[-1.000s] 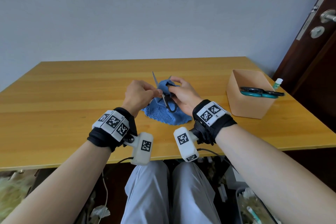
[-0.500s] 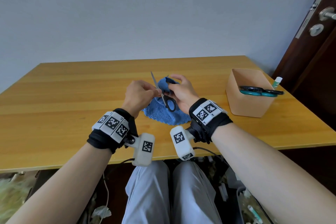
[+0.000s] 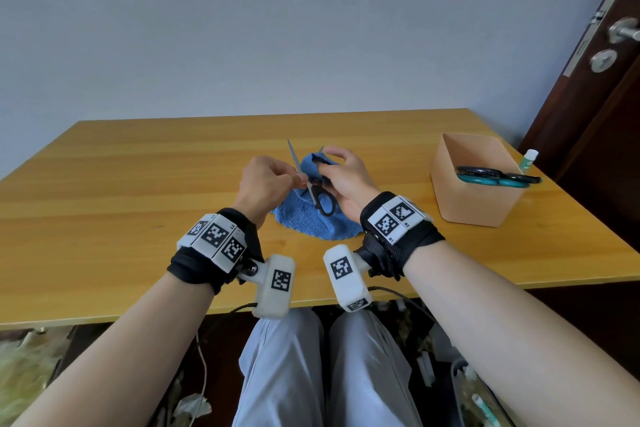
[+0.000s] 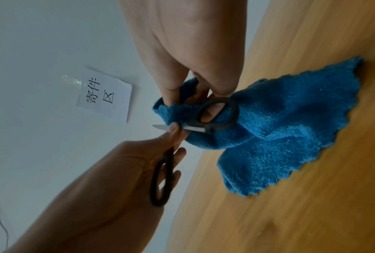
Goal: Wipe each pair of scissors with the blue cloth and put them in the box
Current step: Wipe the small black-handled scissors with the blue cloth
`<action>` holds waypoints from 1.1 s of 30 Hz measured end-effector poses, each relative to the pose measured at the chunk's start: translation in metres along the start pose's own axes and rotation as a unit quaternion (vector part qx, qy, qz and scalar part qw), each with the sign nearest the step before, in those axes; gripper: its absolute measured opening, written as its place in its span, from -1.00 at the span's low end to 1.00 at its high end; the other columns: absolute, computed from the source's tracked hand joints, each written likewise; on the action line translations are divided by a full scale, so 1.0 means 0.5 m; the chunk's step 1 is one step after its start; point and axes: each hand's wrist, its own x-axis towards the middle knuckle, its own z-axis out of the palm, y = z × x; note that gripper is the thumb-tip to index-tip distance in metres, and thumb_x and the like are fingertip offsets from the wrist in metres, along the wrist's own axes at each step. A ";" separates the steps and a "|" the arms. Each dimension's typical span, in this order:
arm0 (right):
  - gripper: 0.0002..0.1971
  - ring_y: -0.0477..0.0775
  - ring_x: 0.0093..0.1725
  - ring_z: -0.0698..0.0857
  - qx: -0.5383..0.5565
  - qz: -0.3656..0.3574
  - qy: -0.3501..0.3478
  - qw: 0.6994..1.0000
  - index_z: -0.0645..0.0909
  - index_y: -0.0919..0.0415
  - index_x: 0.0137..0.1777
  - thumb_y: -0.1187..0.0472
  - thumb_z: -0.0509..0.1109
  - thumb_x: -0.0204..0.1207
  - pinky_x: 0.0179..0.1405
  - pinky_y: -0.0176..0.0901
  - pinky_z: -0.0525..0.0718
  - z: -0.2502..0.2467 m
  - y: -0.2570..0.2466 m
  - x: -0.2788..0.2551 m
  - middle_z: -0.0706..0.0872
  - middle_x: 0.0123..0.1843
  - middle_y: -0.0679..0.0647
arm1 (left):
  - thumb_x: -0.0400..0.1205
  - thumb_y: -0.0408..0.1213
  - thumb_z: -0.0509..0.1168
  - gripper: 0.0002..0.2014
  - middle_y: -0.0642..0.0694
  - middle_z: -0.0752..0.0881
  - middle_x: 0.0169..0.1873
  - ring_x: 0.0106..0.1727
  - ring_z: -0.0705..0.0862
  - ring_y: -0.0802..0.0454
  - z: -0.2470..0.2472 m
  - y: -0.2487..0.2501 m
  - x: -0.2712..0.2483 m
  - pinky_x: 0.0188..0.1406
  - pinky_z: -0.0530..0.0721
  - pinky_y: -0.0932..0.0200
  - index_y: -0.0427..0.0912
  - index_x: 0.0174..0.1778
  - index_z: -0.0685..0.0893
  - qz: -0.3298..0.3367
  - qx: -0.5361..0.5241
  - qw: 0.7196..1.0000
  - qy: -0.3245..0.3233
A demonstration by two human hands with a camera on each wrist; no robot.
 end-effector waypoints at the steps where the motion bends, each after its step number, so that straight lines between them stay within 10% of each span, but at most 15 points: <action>1: -0.56 0.21 -0.12 0.78 0.005 0.000 0.003 1.000 0.50 0.18 0.42 0.45 0.43 0.57 -0.26 -0.04 0.79 -0.002 -0.001 0.002 0.66 0.22 0.30 | 0.55 -0.27 0.55 -0.73 -0.10 0.67 -0.39 -0.37 0.52 -0.01 0.001 0.000 -0.001 -0.36 0.44 0.14 -0.12 -0.48 0.74 0.004 0.001 1.000 0.005; 10: -0.61 0.22 -0.11 0.77 0.005 -0.008 0.017 1.000 0.55 0.18 0.36 0.43 0.42 0.57 -0.37 -0.09 0.75 0.001 -0.001 0.001 0.69 0.23 0.34 | 0.55 -0.27 0.55 -0.77 -0.04 0.67 -0.39 -0.35 0.54 0.01 0.003 0.004 0.001 -0.38 0.44 0.18 -0.14 -0.43 0.76 -0.003 -0.008 1.000 0.005; 16: -0.70 0.20 -0.02 0.80 0.068 -0.030 0.057 0.996 0.51 0.25 0.25 0.35 0.47 0.58 -0.19 -0.13 0.83 -0.006 -0.009 0.009 0.68 0.23 0.33 | 0.51 -0.08 0.56 -0.81 -0.01 0.84 -0.22 -0.02 0.76 -0.09 -0.001 -0.011 0.010 0.03 0.73 -0.10 -0.01 -0.40 0.85 0.007 0.017 0.999 0.042; 22: -0.64 0.10 -0.06 0.74 0.053 -0.043 0.075 0.995 0.42 0.23 0.23 0.50 0.42 0.54 -0.12 -0.15 0.83 -0.031 -0.008 0.016 0.65 0.18 0.28 | 0.57 -0.11 0.51 -0.81 0.20 0.53 -0.72 -0.43 0.45 0.07 -0.029 -0.007 0.006 -0.29 0.38 0.14 -0.07 -0.35 0.86 0.003 0.009 0.999 0.043; 29: -0.63 0.22 -0.05 0.76 0.045 -0.034 -0.010 0.998 0.60 0.28 0.03 0.64 0.04 0.54 -0.05 -0.03 0.83 -0.013 -0.020 -0.007 0.70 0.05 0.29 | 0.58 -0.13 0.52 -0.80 0.00 0.56 -0.54 -0.43 0.44 0.00 -0.022 0.009 -0.001 -0.37 0.38 0.18 -0.10 -0.33 0.85 0.014 0.012 0.999 0.030; 33: -0.85 0.21 -0.09 0.78 0.089 -0.025 -0.032 0.995 0.68 0.31 -0.05 0.37 0.26 0.62 -0.11 -0.05 0.80 -0.007 -0.020 -0.012 0.80 0.06 0.35 | 0.58 -0.13 0.52 -0.80 -0.08 0.58 -0.47 -0.43 0.43 -0.02 -0.020 0.008 -0.002 -0.39 0.38 0.16 -0.11 -0.34 0.84 0.017 0.011 1.000 0.022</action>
